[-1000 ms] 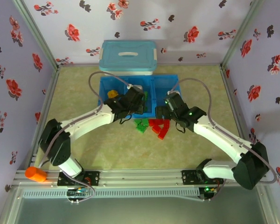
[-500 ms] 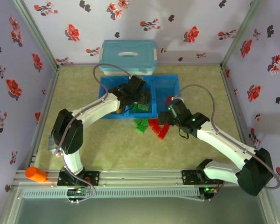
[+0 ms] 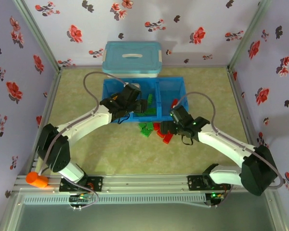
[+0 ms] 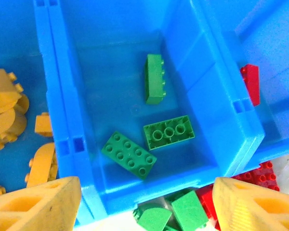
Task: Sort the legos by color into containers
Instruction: Pick up the lego from the center of the table.
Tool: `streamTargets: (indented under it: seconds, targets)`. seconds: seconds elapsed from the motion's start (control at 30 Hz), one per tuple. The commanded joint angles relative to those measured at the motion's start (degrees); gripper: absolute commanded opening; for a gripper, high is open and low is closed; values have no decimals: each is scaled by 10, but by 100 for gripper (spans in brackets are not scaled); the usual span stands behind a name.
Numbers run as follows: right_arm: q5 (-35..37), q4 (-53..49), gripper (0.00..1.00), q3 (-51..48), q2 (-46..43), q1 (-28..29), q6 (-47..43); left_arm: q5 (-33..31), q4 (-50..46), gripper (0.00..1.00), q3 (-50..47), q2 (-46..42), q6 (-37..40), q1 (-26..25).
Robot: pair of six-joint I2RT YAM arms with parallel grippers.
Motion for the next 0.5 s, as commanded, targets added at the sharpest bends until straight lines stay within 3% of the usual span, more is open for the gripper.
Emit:
streamTargets:
  seconds: [0.0,0.2,0.47]
  targets:
    - [-29,10,95,-17,14,9,27,-14,15,71,-40,-28,-15,-1]
    - [-42,39,88,-21,49,39,35,-14,32,68,-107,-51,-42,-3]
    - [-32,-8,79,59,143,68,-49,-21,36,66,-162,-89,-62,-7]
